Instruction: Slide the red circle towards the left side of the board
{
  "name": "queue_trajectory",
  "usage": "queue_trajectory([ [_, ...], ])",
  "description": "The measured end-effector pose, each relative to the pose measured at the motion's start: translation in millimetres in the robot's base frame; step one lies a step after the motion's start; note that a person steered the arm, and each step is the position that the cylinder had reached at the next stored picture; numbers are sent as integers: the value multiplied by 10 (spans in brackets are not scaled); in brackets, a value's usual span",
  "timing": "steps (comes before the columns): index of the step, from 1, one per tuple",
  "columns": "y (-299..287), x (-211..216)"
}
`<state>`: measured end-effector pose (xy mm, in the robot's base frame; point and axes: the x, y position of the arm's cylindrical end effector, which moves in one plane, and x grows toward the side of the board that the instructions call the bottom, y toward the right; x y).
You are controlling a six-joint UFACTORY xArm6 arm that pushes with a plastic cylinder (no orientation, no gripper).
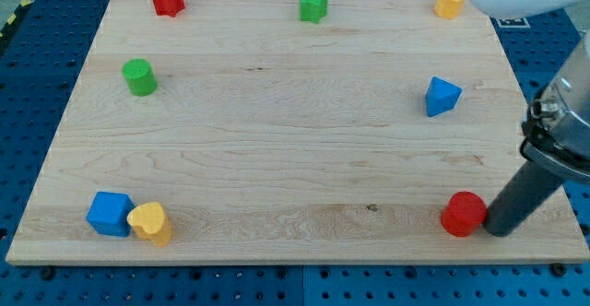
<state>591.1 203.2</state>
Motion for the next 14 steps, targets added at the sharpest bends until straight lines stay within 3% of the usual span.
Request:
queue_trajectory([
  [1,-105,-178],
  [4,-183,-48],
  [7,-1011,-127],
  [9,-1106,-381],
  [12,-1653,-331],
  [14,-1655,-215],
])
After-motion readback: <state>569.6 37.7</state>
